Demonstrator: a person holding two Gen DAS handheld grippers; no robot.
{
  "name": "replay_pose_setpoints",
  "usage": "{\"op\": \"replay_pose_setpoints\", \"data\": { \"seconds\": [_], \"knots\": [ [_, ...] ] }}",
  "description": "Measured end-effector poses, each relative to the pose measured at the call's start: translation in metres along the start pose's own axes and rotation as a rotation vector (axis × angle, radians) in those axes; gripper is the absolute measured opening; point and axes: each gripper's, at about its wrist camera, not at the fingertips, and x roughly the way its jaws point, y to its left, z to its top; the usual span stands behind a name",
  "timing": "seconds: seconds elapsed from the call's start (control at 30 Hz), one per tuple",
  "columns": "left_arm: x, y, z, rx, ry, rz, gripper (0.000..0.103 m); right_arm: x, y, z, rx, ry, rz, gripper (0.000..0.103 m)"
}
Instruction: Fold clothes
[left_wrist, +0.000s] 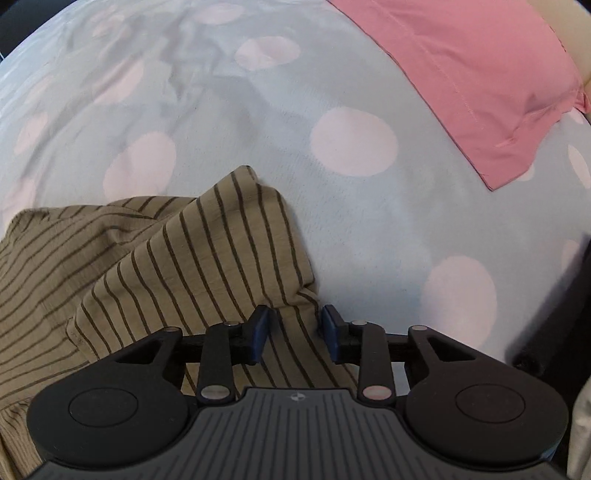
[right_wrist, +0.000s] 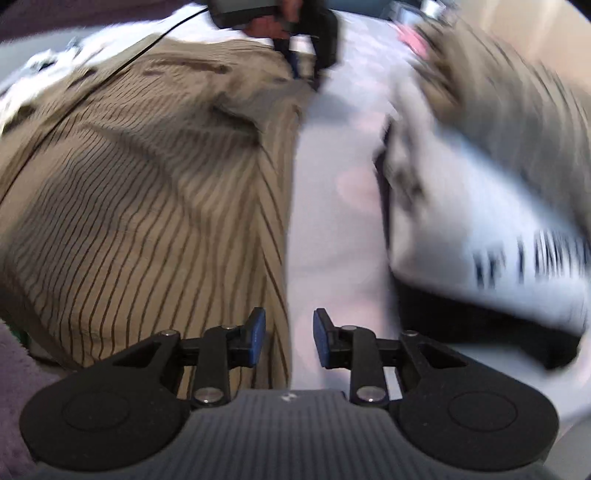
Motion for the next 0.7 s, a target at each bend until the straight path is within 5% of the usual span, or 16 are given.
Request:
{"op": "replay_pose_setpoints", "data": {
  "seconds": [0.13,0.23,0.57,0.7],
  "knots": [
    [-0.003,0.002,-0.004,0.009,-0.030,-0.004,0.014,0.004,-0.016,-0.014,0.101,0.015,0.078,0.030],
    [-0.015,0.006,-0.008,0.018,-0.063,-0.033,0.004,-0.004,-0.014,-0.002,0.068,0.038,0.117,0.002],
    [-0.089,0.038,-0.020,-0.009,-0.173,-0.158,0.002,-0.031,-0.006,0.037,-0.040,0.115,0.248,0.001],
    [-0.115,0.070,-0.031,-0.049,-0.223,-0.222,0.002,-0.054,0.032,0.071,-0.169,0.166,0.297,0.001]
  ]
}}
